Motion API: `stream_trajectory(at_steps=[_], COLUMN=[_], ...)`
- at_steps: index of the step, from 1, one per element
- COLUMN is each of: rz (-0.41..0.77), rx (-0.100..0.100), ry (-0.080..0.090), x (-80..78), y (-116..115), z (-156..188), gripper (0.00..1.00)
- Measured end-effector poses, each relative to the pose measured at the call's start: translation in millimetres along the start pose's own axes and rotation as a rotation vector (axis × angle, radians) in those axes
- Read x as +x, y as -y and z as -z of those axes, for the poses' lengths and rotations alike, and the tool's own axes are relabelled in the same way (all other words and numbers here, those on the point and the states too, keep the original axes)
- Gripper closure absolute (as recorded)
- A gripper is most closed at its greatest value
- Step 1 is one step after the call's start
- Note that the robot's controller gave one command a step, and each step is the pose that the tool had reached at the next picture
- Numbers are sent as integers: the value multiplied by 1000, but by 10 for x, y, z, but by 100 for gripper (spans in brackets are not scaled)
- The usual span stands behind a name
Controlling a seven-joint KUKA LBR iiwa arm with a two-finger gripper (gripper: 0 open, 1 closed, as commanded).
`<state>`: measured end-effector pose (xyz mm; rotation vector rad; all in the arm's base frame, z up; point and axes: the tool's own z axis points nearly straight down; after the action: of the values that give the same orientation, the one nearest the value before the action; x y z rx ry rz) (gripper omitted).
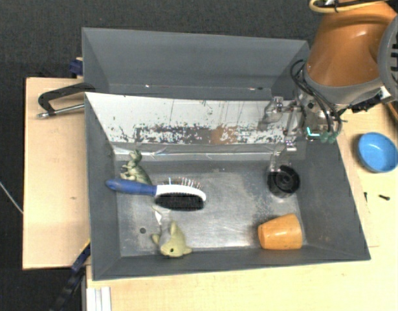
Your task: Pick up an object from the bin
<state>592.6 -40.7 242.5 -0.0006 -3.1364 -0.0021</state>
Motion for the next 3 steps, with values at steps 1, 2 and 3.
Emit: stream_trajectory(at_steps=[1,2,3], rz=[-145,57,58], rx=[2,1,3], ry=[1,11,16], x=[-37,286,267], y=[939,977,973], z=[-752,-1719,-1692], gripper=[0,0,100])
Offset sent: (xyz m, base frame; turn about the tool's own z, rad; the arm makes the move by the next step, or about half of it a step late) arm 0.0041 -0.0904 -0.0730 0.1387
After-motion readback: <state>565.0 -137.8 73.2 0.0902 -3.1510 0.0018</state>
